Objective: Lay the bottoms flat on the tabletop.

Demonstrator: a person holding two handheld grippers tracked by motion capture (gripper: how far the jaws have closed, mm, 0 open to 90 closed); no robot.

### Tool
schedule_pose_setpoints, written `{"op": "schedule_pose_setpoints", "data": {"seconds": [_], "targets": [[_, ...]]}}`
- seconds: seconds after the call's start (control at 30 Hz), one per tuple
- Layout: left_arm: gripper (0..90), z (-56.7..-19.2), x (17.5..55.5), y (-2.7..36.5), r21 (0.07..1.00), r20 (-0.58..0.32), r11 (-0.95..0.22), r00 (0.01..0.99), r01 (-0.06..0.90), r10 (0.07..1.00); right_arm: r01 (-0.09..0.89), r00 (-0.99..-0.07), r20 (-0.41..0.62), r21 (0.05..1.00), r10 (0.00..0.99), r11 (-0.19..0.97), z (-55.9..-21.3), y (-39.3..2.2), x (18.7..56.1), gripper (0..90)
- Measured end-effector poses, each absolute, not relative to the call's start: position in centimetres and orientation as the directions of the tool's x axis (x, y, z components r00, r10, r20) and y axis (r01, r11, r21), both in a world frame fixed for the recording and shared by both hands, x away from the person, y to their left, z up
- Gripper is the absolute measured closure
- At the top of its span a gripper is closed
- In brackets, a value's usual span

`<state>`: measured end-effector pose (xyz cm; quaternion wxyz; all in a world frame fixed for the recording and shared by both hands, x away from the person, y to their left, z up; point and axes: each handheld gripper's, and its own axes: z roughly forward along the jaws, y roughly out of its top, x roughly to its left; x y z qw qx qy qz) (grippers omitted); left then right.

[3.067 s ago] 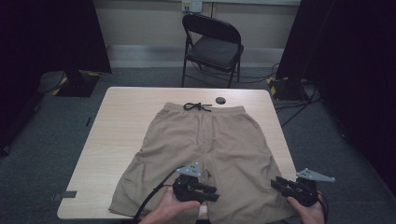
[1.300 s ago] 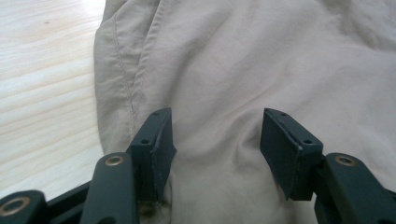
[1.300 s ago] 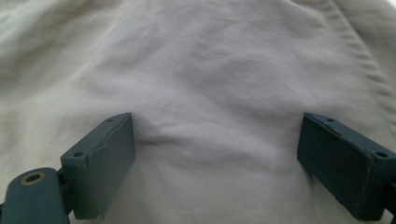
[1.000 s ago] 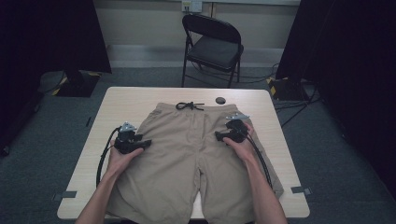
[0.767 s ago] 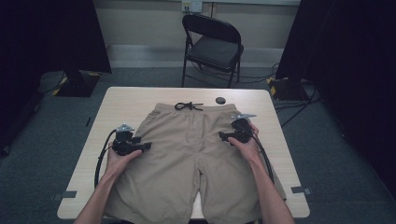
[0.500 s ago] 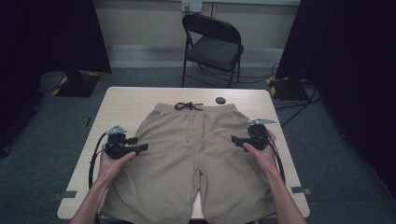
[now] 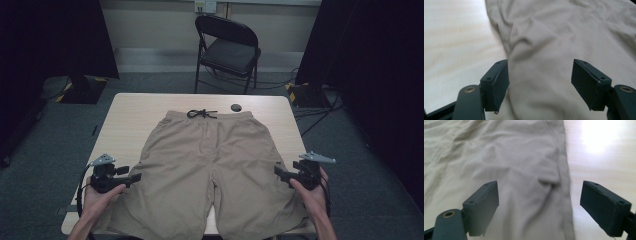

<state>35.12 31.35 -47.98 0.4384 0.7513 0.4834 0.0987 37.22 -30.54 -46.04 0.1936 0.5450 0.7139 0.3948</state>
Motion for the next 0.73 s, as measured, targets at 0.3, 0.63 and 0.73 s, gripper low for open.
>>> {"op": "schedule_pose_setpoints", "data": {"seconds": [0.3,0.63,0.73], "targets": [[31.2,-49.6,33.0,31.1,0.739,-0.221,-0.191,0.500,0.646,0.837,0.671,-0.303,0.138,0.734,0.943,0.108,-48.4,-31.5,34.6,15.4],[26.0,-50.0,33.2,30.0,0.766,-0.109,-0.262,0.521,0.586,0.847,0.644,-0.333,0.034,0.738,0.942,0.201,-49.8,-31.2,34.4,14.5],[25.9,-50.1,33.2,30.0,0.767,-0.106,-0.266,0.524,0.584,0.845,0.643,-0.331,0.030,0.739,0.943,0.203,-49.8,-31.2,34.4,14.4]]}}
